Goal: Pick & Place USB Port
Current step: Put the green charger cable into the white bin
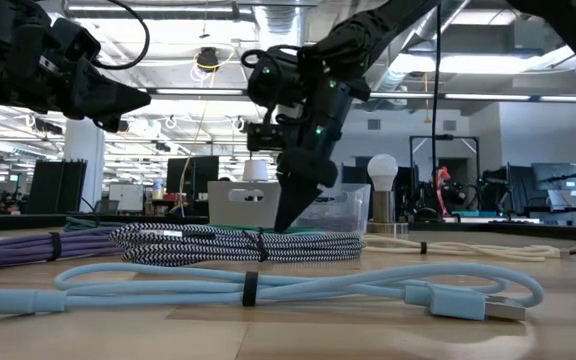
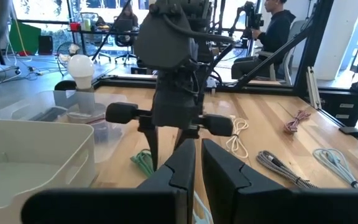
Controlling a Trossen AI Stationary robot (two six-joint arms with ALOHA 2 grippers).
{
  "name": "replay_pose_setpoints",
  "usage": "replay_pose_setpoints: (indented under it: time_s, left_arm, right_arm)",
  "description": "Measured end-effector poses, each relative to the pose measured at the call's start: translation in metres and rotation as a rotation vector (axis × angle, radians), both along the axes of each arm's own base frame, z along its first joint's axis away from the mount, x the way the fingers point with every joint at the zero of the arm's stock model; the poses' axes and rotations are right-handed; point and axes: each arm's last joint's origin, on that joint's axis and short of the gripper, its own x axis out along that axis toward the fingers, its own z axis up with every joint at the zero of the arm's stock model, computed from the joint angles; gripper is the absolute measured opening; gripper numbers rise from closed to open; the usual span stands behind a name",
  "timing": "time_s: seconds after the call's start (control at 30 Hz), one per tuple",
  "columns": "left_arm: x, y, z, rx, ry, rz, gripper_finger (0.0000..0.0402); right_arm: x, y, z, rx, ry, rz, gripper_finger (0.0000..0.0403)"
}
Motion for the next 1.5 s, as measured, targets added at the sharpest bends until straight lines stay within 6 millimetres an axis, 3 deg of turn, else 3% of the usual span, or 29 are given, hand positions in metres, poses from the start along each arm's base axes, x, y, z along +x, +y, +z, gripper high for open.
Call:
replay_pose_setpoints:
  time_s: [0.6, 1.1, 1.3, 1.5]
  left_arm:
    - [0.000, 0.000, 0.000, 0.000, -0.002, 0.000, 0.0027]
    - [0.000, 0.000, 0.000, 0.000, -0.002, 0.000, 0.0027]
    - [0.000, 0.000, 0.000, 0.001, -0.003, 0.000, 0.0027]
    - [0.000, 0.000, 0.000, 0.001, -0.003, 0.000, 0.0027]
  right_arm:
    - [0.007, -0.003, 0.017, -0.022, -0.073, 0.013, 0.0102]
    - [0.004, -0.014, 0.016, -0.017, -0.063, -0.009, 0.0102]
    - [0.007, -0.017, -0.002, -0.019, -0.029, -0.018, 0.0102]
    - [0.007, -0.017, -0.002, -0.025, -0.032, -0.024, 0.0100]
